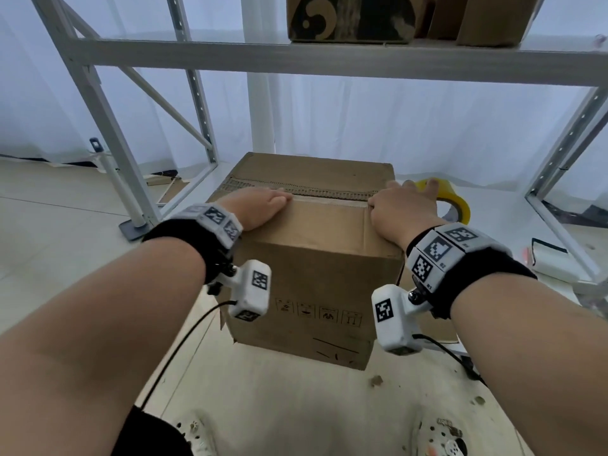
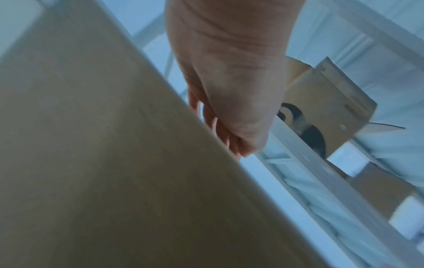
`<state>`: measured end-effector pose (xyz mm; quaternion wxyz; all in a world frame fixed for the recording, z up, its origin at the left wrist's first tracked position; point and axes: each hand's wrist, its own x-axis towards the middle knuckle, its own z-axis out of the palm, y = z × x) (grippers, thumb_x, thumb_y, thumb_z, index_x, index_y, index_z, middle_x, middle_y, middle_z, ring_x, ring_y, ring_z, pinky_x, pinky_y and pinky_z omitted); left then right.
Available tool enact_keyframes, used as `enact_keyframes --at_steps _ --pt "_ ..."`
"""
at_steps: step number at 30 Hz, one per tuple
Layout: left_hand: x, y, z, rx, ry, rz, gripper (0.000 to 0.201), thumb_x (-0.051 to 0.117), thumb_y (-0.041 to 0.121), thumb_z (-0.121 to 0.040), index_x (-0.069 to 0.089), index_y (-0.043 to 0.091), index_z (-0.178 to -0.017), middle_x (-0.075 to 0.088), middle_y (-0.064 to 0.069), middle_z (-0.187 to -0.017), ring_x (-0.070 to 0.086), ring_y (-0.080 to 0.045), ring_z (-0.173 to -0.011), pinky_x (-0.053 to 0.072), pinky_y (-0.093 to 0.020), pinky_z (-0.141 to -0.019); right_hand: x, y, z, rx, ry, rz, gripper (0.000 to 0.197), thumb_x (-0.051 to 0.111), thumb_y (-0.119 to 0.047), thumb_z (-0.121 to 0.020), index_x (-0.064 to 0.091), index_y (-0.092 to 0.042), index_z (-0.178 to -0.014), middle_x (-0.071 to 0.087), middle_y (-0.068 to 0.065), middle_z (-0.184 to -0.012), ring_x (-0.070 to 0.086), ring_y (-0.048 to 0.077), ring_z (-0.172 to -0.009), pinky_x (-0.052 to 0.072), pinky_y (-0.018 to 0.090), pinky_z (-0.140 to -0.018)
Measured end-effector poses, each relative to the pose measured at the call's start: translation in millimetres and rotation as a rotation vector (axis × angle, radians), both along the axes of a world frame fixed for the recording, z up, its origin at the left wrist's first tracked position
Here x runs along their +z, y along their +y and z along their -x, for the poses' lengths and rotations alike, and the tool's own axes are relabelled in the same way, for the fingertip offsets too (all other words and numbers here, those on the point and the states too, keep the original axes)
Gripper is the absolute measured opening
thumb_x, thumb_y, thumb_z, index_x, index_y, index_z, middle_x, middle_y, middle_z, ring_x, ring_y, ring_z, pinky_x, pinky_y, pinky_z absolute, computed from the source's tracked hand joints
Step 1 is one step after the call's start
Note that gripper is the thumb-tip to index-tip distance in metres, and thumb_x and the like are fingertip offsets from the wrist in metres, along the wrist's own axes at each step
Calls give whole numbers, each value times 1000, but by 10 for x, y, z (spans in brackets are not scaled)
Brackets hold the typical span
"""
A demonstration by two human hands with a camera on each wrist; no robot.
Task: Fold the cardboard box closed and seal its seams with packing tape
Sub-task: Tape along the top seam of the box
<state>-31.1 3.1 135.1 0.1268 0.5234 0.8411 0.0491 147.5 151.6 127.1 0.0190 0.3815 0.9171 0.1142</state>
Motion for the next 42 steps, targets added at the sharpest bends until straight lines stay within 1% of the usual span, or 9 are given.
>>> enact_keyframes --at_steps 3,6,13,17,22,29,34,38,42 --pt "12 -154 122 93 46 46 45 20 35 -104 36 26 -145 29 4 -154 30 -20 -139 19 -30 -112 8 -57 23 32 16 -3 42 30 -9 -93 58 -17 -123 45 10 -130 41 30 -121 22 51 -106" --pt "10 28 -44 78 82 6 49 21 41 -103 43 17 -139 38 -4 -149 38 -23 -134 27 -34 -108 15 -84 52 78 98 84 38 29 0 -93 56 1 -119 42 16 -124 50 32 -106 41 39 -83" --pt "-146 505 -332 -129 70 41 51 16 37 -104 14 21 -152 9 1 -159 10 -14 -146 7 -32 -118 89 -84 256 110 15 72 39 32 -12 -96 60 -15 -123 59 11 -120 58 30 -105 42 35 -77" --pt "-156 335 -23 -73 53 43 51 15 40 -103 14 24 -151 8 7 -159 11 -10 -145 7 -32 -118 121 -120 295 62 33 51 33 34 -4 -94 64 -9 -107 60 9 -97 51 27 -83 38 34 -71" --pt "-170 -32 490 76 45 46 51 14 39 -103 12 23 -152 5 7 -159 7 -9 -145 4 -31 -118 134 -156 329 20 45 22 31 35 -4 -94 64 -9 -102 52 6 -85 49 25 -79 38 33 -70" --pt "-150 59 349 198 98 59 60 12 48 -100 9 19 -152 4 -8 -159 5 -22 -147 5 -42 -119 31 -151 306 7 43 97 34 32 -13 -97 58 -11 -121 49 14 -117 56 31 -97 39 34 -72" --pt "-143 306 -123 19 79 64 55 9 52 -99 9 33 -151 2 -2 -160 2 -20 -147 -5 -52 -116 -33 -162 212 16 49 117 38 26 -10 -97 53 -13 -123 39 15 -117 47 27 -80 38 36 -67" --pt "-204 174 116 228 98 81 58 10 63 -93 8 44 -148 0 7 -160 0 -20 -147 -8 -63 -110 -54 -133 172 19 74 136 40 24 -10 -96 50 -16 -126 37 17 -125 51 31 -89 40 35 -68" --pt "-210 -53 273 397 116 57 64 14 66 -91 11 40 -149 5 3 -160 2 -26 -146 -5 -59 -113 -109 -125 179 -8 137 146 42 29 -9 -96 40 -12 -136 34 20 -137 53 37 -109 40 38 -74"
